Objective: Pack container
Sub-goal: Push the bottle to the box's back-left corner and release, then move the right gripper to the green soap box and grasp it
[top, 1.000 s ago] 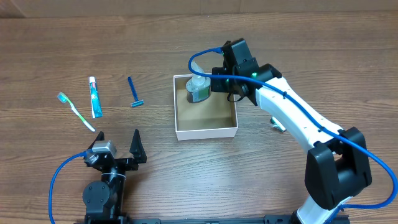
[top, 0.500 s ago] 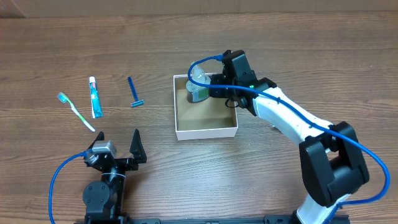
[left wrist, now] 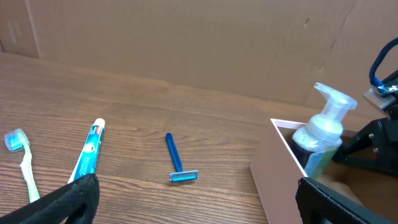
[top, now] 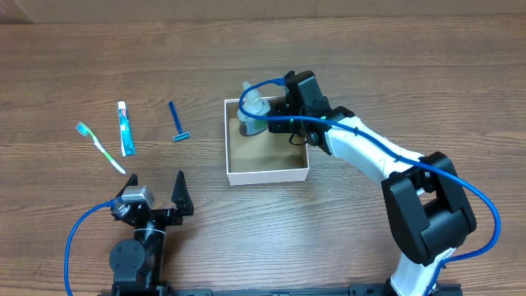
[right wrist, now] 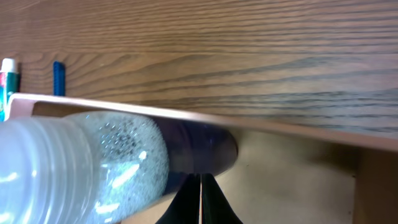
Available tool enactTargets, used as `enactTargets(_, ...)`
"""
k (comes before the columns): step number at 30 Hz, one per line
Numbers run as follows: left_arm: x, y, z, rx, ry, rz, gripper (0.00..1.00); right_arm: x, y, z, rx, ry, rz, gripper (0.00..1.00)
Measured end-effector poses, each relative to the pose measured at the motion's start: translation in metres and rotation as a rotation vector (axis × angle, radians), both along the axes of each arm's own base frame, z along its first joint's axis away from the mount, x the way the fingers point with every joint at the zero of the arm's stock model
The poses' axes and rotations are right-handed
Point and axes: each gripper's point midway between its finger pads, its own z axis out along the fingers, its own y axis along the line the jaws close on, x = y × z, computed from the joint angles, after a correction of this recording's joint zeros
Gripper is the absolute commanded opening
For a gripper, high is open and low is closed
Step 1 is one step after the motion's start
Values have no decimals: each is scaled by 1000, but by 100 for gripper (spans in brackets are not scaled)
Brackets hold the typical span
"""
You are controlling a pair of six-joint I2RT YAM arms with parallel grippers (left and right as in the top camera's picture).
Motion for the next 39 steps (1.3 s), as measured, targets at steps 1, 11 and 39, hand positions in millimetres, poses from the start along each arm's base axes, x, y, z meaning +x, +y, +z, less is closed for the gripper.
enactTargets(1, 0, 0, 0, 0, 0, 0, 100, -2, 3, 0, 3, 0, 6, 4)
enactTargets(11, 0, 0, 0, 0, 0, 0, 100, -7, 17, 6, 61, 9, 42, 4)
enactTargets(39, 0, 0, 0, 0, 0, 0, 100, -9, -22, 142, -84, -66, 168, 56)
